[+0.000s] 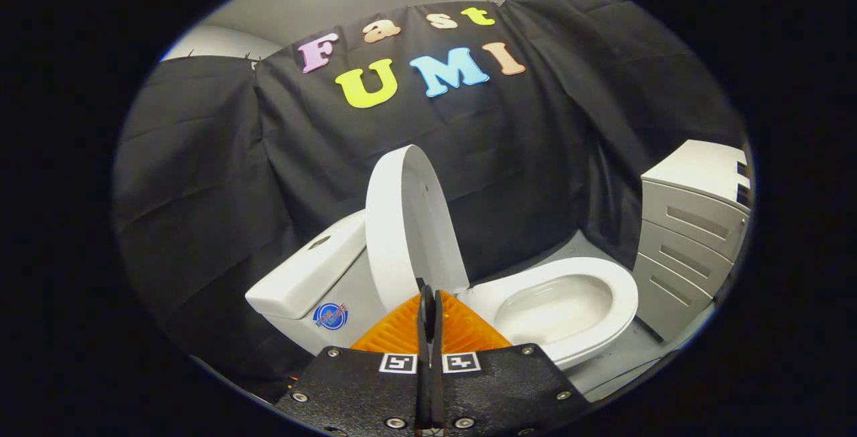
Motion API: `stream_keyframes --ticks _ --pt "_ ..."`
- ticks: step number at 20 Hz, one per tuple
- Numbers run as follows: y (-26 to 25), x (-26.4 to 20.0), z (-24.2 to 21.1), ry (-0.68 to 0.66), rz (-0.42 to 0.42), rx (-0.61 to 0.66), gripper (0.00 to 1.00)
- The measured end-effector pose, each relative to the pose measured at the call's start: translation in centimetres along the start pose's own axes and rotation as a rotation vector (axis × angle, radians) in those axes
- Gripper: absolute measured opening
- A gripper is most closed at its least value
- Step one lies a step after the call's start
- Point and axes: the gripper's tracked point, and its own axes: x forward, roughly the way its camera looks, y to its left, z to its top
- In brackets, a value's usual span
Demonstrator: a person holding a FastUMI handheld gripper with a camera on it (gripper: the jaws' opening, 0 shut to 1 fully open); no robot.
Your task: Open the toilet lid.
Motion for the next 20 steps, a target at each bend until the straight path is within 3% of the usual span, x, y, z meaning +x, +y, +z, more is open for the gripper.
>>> stream_keyframes --ticks 8,20 --pt "2.8 0.5 -0.5 -0.005 0.031 -0.156 0.00" --pt "7.0 1.1 -1.9 0.002 0.101 -0.240 0.00"
